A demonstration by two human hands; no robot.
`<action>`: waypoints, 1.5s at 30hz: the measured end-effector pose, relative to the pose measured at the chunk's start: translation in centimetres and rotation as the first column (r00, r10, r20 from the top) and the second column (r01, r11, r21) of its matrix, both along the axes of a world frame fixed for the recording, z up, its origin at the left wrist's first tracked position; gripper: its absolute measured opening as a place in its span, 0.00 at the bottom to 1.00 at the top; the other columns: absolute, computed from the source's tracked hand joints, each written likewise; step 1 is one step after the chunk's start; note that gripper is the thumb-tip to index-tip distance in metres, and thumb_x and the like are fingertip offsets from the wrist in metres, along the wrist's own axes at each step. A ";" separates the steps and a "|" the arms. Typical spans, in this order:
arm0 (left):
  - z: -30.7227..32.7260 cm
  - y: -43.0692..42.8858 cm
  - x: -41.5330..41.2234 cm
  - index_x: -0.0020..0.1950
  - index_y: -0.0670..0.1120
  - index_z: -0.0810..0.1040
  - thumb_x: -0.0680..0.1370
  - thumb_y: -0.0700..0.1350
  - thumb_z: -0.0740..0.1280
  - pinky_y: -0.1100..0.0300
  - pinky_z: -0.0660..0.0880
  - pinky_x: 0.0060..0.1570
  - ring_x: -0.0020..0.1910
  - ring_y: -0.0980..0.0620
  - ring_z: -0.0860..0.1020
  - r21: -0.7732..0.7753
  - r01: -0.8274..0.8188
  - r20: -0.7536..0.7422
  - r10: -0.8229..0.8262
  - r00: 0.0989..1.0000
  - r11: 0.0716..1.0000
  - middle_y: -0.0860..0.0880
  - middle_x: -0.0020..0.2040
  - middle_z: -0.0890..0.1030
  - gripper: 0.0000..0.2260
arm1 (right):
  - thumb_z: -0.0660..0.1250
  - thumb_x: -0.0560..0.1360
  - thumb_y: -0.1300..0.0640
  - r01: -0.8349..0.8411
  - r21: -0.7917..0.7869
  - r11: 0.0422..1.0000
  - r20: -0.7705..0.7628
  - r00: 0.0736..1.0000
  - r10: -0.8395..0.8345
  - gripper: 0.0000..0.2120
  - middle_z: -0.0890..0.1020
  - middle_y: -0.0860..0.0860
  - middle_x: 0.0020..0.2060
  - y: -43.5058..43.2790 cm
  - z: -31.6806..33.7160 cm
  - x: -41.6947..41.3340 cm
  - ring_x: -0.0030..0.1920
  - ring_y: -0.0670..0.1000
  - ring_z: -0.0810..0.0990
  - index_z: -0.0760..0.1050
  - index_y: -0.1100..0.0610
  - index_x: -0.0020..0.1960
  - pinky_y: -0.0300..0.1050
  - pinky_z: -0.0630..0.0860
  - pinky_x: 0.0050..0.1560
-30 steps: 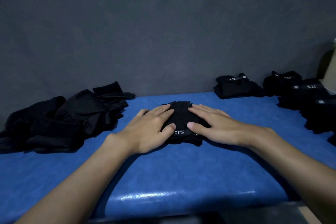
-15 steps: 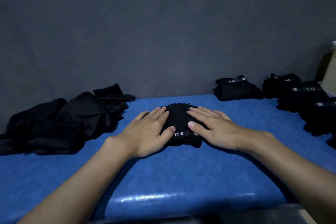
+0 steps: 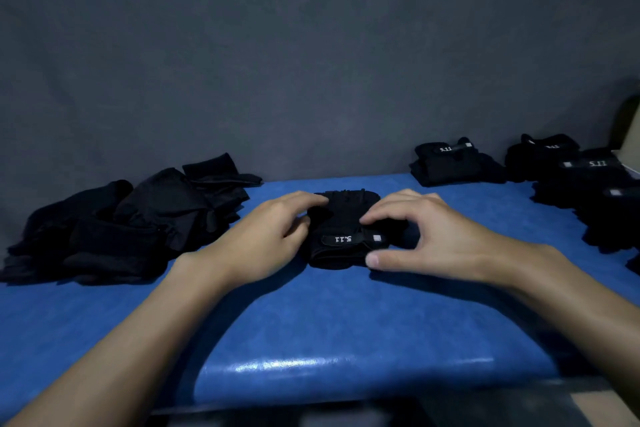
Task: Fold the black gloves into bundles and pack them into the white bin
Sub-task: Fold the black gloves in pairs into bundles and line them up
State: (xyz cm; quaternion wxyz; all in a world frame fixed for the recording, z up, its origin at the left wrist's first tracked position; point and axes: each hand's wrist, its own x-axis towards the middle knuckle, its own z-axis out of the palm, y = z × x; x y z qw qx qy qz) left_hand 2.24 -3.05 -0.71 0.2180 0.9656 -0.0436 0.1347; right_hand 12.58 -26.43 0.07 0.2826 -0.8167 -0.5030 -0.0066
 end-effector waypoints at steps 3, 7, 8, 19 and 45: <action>0.2 0.0 -0.8 0.66 0.51 0.78 0.76 0.34 0.62 0.63 0.71 0.63 0.60 0.60 0.77 0.013 0.042 -0.050 -0.041 0.998 0.999 0.59 0.63 0.79 0.21 | 0.76 0.65 0.42 -0.002 -0.117 0.993 0.056 0.998 0.008 0.28 0.74 0.32 0.56 -0.4 -0.1 -0.3 0.62 0.33 0.66 0.75 0.42 0.63 0.39 0.56 0.69; 0.3 -0.1 -1.1 0.66 0.54 0.78 0.75 0.37 0.66 0.72 0.68 0.57 0.56 0.68 0.75 0.013 0.057 -0.130 -0.055 0.990 0.998 0.62 0.61 0.79 0.22 | 0.76 0.67 0.45 0.010 -0.096 0.995 0.048 0.999 -0.006 0.26 0.77 0.35 0.56 -0.7 -0.5 0.1 0.60 0.38 0.72 0.75 0.44 0.63 0.43 0.63 0.68; 0.4 -0.1 -1.1 0.67 0.55 0.77 0.75 0.39 0.67 0.73 0.68 0.57 0.56 0.69 0.75 0.005 0.047 -0.144 -0.046 0.989 0.999 0.62 0.61 0.79 0.22 | 0.76 0.67 0.45 0.012 -0.090 0.996 0.044 0.999 -0.008 0.24 0.78 0.36 0.55 -0.8 -0.7 0.2 0.59 0.40 0.74 0.76 0.44 0.62 0.45 0.66 0.67; 0.9 -0.7 -1.6 0.67 0.59 0.75 0.73 0.48 0.76 0.77 0.66 0.51 0.53 0.72 0.75 -0.045 0.049 -0.153 -0.056 0.987 0.998 0.68 0.54 0.79 0.23 | 0.65 0.78 0.52 0.050 0.080 0.996 -0.032 0.998 -0.048 0.07 0.83 0.45 0.41 0.0 -1.6 0.3 0.45 0.46 0.80 0.80 0.54 0.47 0.50 0.76 0.50; -1.9 -1.5 2.0 0.40 0.46 0.77 0.79 0.48 0.69 0.47 0.75 0.36 0.28 0.50 0.71 -0.573 -0.186 0.082 0.281 0.956 0.798 0.45 0.27 0.76 0.10 | 0.66 0.78 0.52 0.285 0.347 0.894 -0.379 0.914 -0.145 0.04 0.80 0.42 0.39 3.0 -2.2 1.5 0.38 0.41 0.78 0.74 0.51 0.45 0.37 0.74 0.42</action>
